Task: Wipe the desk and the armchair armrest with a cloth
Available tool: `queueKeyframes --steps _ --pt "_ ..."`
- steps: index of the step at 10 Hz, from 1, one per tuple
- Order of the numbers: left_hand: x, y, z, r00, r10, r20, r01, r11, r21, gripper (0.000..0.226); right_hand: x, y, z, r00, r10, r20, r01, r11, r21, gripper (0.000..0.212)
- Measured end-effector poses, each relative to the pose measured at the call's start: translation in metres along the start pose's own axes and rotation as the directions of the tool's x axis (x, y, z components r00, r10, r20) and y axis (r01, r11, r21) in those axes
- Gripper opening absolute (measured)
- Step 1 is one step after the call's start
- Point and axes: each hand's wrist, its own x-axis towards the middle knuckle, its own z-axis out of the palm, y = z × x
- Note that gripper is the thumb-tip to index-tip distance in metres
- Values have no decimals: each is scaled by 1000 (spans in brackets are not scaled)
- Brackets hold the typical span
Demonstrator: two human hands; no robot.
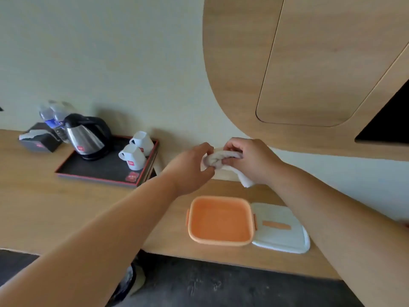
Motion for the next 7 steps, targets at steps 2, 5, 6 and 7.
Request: queueKeyframes --steps 2,5,6,7 --pt "-9 -90 129 987 -126 98 128 992 -13 33 -2 111 112 989 84 119 -73 993 -90 14" --pt "-11 -218 304 949 -192 249 188 981 39 37 -16 266 270 981 68 184 -24 973 -230 8" --pt "-4 -242 335 945 -185 271 175 983 58 29 -13 299 299 981 51 187 0 964 -265 11" --pt "0 -258 348 925 -229 301 203 972 117 40 -11 317 310 965 88 247 10 929 -369 42"
